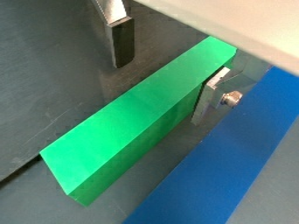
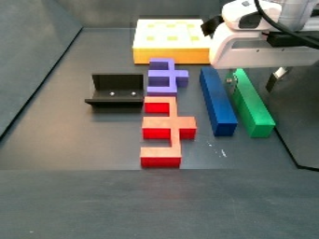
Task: Pick up the green object. Move up. Move to above the board. Insert the green object.
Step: Pick up the green object.
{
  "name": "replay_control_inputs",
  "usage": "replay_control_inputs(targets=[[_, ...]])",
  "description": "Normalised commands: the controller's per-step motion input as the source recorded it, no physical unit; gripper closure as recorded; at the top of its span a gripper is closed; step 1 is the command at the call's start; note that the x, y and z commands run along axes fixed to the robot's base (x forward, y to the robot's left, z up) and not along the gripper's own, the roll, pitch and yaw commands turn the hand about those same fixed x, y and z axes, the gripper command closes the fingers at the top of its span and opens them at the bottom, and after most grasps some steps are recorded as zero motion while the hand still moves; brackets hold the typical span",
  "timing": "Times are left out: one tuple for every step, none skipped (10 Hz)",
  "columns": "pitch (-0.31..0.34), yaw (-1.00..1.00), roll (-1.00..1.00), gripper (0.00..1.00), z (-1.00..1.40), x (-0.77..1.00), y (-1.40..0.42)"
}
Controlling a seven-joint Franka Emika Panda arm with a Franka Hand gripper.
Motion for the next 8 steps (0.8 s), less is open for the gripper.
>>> replay_control_inputs(targets=[[0.000, -0.08, 0.12, 0.00, -0.13, 0.00, 0.10], [-0.004, -0.09, 0.12, 0.00, -0.17, 0.00, 0.04], [-0.009, -0.08, 0.15, 0.00, -0.22, 0.00, 0.00], [-0.027, -0.03, 0.17, 0.00, -0.23, 0.00, 0.00], [-0.031, -0.03, 0.17, 0.00, -0.22, 0.00, 0.00], [-0.016, -0.01, 0.18, 0.00, -0.19, 0.03, 0.00], [-0.019, -0.01, 0.16, 0.00, -0.14, 0.03, 0.00], [-0.014, -0.01, 0.15, 0.00, -0.07, 0.05, 0.00]])
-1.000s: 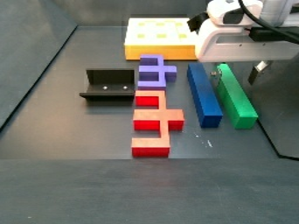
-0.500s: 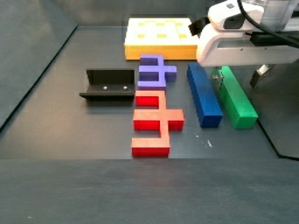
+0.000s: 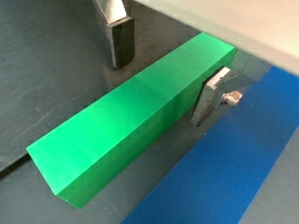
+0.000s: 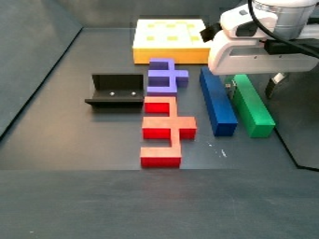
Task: Pick up the green object. Move up. Move to above the board. Insert the green object.
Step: Pick up the green object.
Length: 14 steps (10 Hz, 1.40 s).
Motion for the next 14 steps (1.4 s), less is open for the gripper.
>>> replay_control_inputs(targets=[[0.000, 0.00, 0.11, 0.00, -0.04, 0.14, 0.00], [0.000, 0.00, 0.00, 0.00, 0.00, 0.05, 0.00], [0.000, 0.00, 0.00, 0.00, 0.00, 0.00, 0.00], [0.000, 0.00, 0.00, 1.00, 0.00, 0.00, 0.00], [0.000, 0.00, 0.00, 1.00, 0.00, 0.00, 0.00], [0.000, 0.00, 0.00, 1.00, 0.00, 0.00, 0.00], [0.000, 0.00, 0.00, 1.00, 0.00, 0.00, 0.00], [0.000, 0.00, 0.00, 1.00, 0.00, 0.00, 0.00], [0.000, 0.00, 0.00, 1.00, 0.00, 0.00, 0.00], [0.000, 0.00, 0.00, 1.00, 0.00, 0.00, 0.00], [0.000, 0.00, 0.00, 1.00, 0.00, 0.00, 0.00], [0.000, 0.00, 0.00, 1.00, 0.00, 0.00, 0.00], [0.000, 0.00, 0.00, 1.00, 0.00, 0.00, 0.00], [0.000, 0.00, 0.00, 1.00, 0.00, 0.00, 0.00]])
